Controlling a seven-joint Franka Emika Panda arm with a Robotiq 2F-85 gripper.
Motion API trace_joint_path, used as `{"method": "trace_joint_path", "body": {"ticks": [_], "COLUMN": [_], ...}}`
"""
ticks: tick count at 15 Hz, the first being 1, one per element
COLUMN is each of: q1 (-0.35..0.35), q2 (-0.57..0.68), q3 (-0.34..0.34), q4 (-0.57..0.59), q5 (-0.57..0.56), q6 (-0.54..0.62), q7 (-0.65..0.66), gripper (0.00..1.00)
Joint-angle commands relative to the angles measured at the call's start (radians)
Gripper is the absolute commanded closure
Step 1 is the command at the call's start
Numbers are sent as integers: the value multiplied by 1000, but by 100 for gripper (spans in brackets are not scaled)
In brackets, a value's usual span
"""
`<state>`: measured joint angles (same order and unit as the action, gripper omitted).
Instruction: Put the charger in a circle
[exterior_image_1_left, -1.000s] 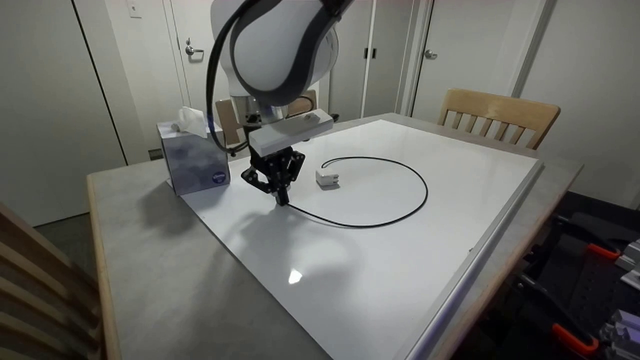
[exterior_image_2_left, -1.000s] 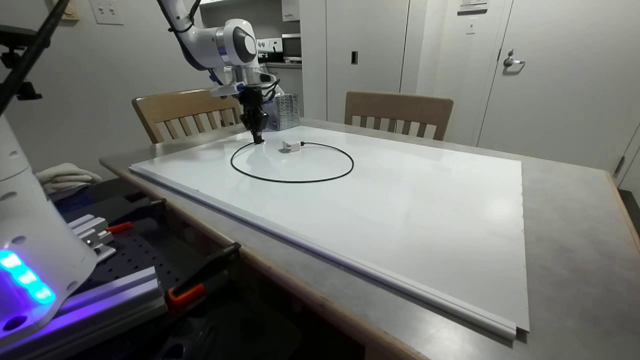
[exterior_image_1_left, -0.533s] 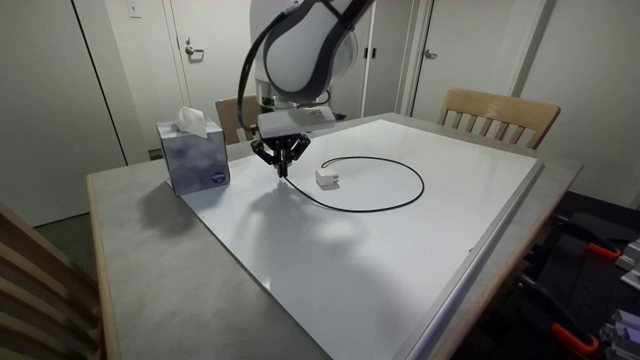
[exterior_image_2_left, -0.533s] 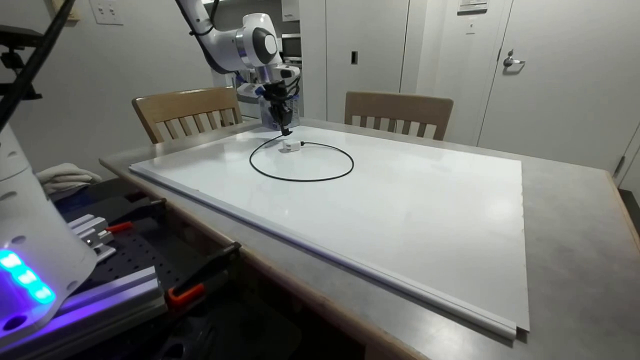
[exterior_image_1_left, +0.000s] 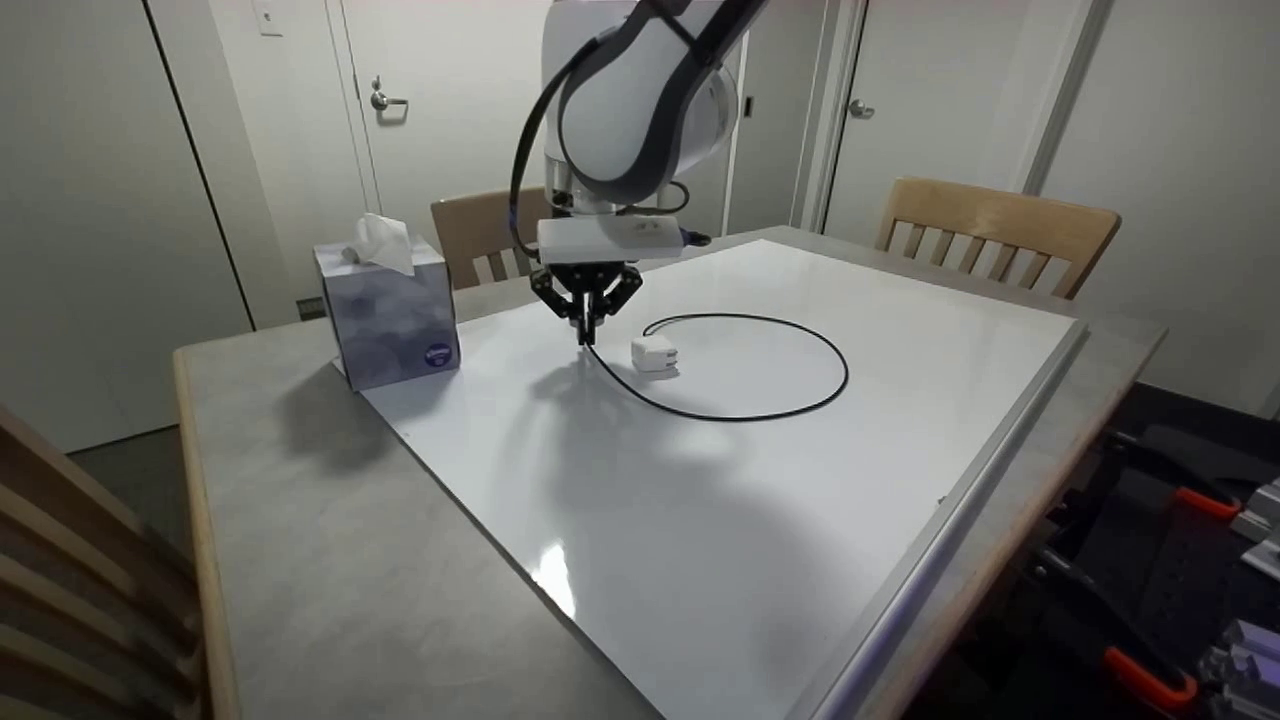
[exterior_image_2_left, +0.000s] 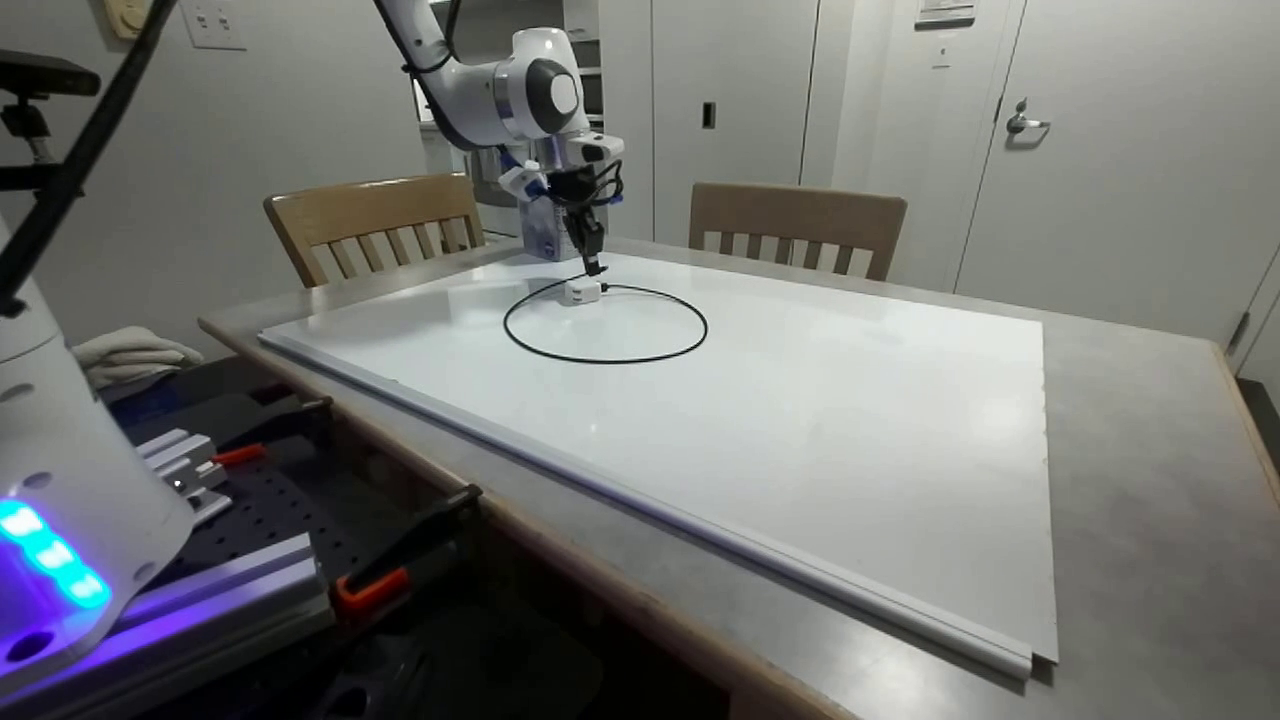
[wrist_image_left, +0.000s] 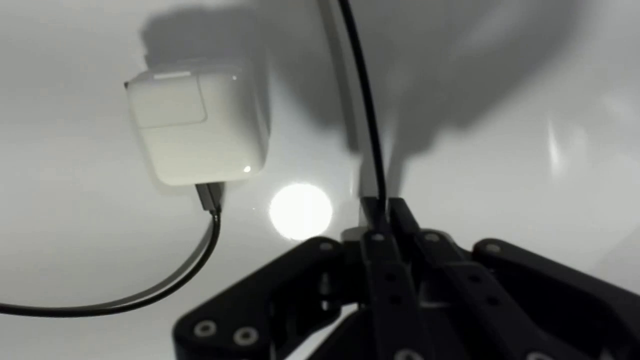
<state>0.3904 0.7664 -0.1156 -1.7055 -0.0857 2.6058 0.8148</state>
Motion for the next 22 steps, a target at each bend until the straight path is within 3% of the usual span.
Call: {"method": "trace_joint_path", "body": {"ticks": [1, 7, 8, 9, 14, 18, 22], "q1": [52, 87, 51, 51, 44, 34, 53], "q2": [-2, -4, -1, 0, 5, 7, 5], "q3": [-75, -140, -94, -95, -92, -103, -141], "q4": [9, -23, 0, -1, 15, 32, 44], "q5": [0, -22, -39, -49, -39, -12, -38], "q6": [-42, -28, -34, -34, -56, -75, -141], "q7": [189, 565, 492, 511, 534, 672, 890], "gripper": [98, 98, 98, 93, 98, 98, 98]}}
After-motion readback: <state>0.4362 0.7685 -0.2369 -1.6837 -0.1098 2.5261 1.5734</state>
